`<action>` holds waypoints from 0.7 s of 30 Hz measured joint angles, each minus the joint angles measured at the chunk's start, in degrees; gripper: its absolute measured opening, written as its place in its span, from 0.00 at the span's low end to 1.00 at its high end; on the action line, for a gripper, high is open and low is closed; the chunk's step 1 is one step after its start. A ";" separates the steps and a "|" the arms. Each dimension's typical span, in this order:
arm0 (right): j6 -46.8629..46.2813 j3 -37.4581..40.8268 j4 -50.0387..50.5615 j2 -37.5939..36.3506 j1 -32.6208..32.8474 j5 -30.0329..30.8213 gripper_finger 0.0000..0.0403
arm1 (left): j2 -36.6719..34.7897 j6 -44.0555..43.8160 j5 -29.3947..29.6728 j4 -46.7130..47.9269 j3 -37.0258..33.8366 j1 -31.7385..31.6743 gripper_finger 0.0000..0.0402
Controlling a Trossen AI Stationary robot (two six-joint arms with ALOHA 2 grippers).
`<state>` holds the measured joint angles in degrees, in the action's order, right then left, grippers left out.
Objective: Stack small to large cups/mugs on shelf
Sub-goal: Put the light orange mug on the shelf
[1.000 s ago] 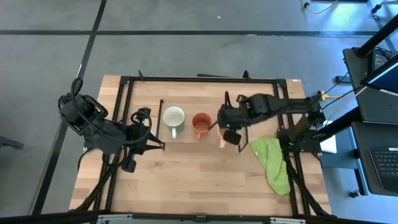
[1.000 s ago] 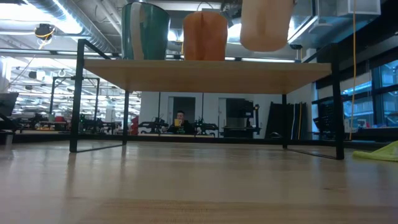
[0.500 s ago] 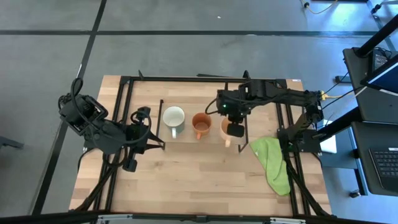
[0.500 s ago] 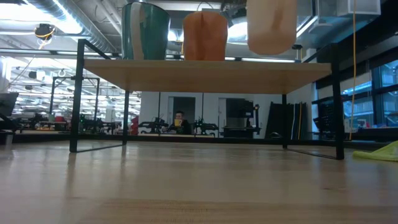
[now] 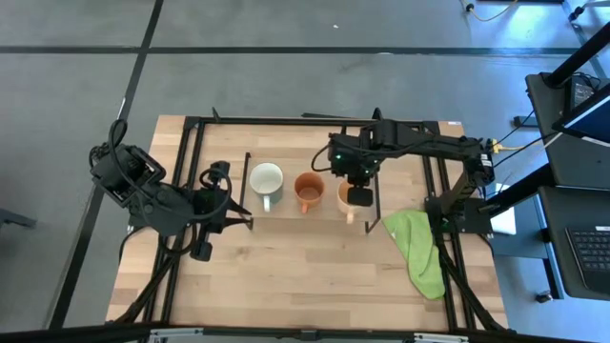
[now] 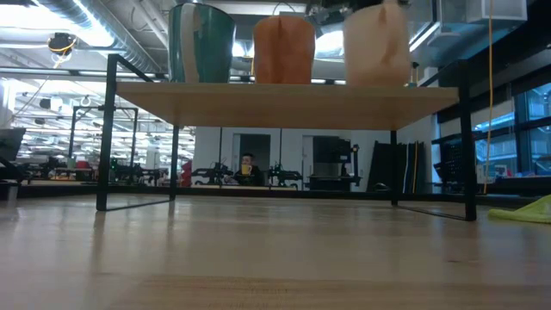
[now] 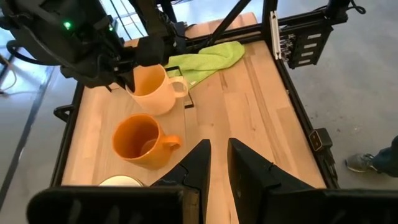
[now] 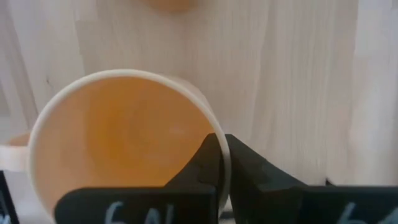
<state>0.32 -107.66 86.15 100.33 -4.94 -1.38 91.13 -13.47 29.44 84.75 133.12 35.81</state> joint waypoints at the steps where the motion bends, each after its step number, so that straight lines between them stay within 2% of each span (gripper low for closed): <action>1: 0.09 0.00 -0.73 0.00 -0.14 -0.08 0.04 | 0.00 -0.01 0.07 0.00 0.00 -0.01 0.12; 11: 1.50 0.02 -1.36 0.00 -0.18 -0.27 0.04 | 0.00 -0.09 0.17 0.01 0.00 -0.33 0.12; 21: 1.51 0.02 -1.25 0.00 -0.18 -0.24 0.12 | 0.00 -0.09 0.16 0.02 0.00 -0.33 0.12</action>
<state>1.84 -107.63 84.90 100.33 -5.13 -1.62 91.13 -13.56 29.61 84.77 133.12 35.48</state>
